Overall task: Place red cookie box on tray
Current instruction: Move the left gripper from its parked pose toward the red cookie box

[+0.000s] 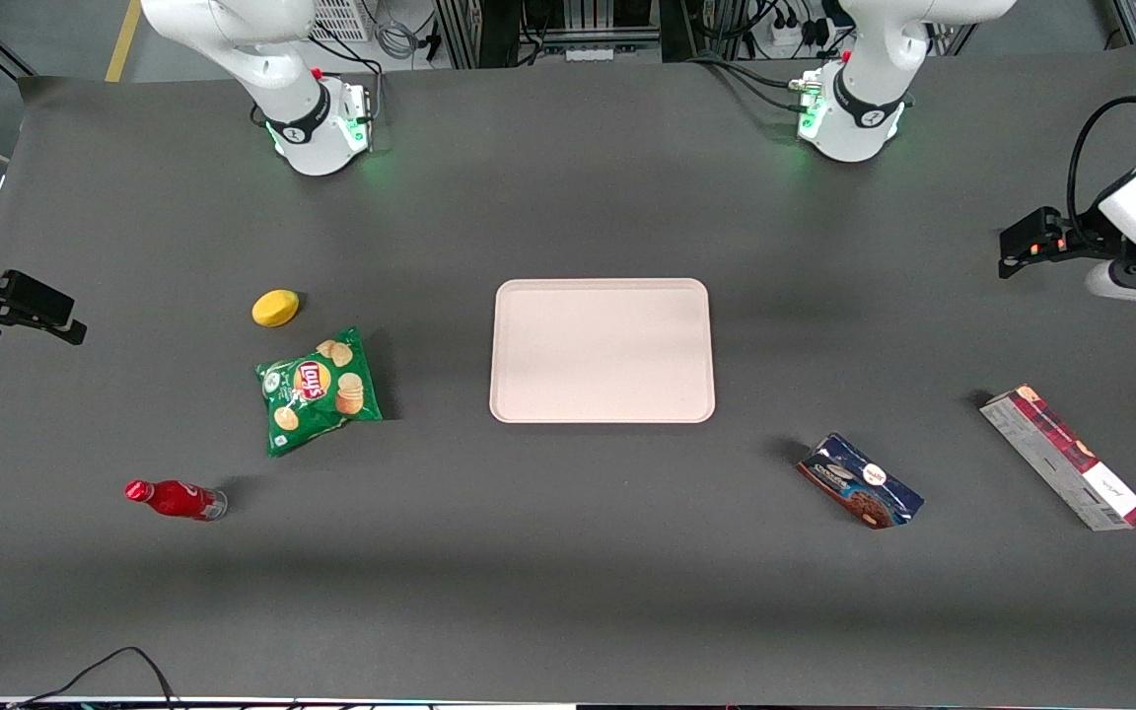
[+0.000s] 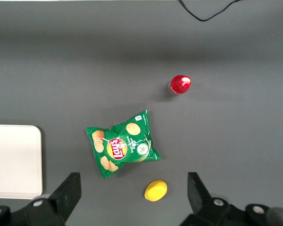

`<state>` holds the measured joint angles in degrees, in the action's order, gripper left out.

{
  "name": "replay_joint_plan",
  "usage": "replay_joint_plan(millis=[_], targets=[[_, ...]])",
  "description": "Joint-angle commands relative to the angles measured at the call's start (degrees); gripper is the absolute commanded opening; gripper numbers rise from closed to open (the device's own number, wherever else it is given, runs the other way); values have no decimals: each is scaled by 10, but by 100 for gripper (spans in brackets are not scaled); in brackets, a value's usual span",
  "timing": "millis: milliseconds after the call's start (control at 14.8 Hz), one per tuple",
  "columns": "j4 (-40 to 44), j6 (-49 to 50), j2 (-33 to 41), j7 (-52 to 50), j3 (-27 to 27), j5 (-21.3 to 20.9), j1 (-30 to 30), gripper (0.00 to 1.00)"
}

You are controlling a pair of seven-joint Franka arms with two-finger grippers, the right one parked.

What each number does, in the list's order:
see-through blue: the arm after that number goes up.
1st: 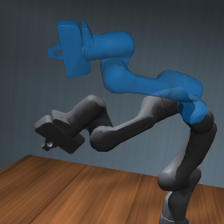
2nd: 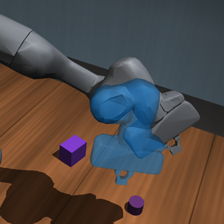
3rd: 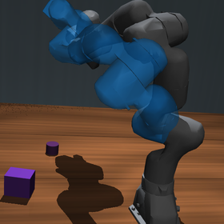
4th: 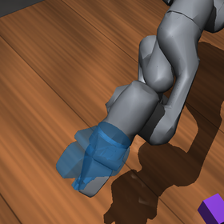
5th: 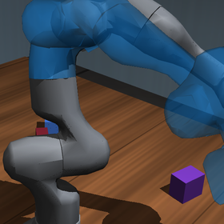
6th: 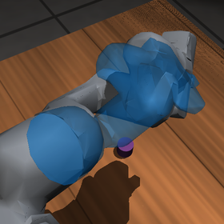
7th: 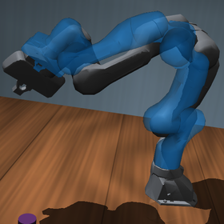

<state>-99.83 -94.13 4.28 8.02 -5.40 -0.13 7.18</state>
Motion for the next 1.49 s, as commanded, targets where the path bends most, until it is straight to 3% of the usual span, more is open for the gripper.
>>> replay_joint_plan(millis=[0, 338, 880, 1083, 1421], targets=[[4, -1, -1, 1, -1, -6, 2, 100], [4, -4, -10, 12, -8, -8, -2, 100], [3, -134, -104, 5, -115, 4, -9, 100], [1, -198, -163, -8, -165, 85, -15, 100], [-2, -262, -261, -14, -189, 96, -36, 100]])
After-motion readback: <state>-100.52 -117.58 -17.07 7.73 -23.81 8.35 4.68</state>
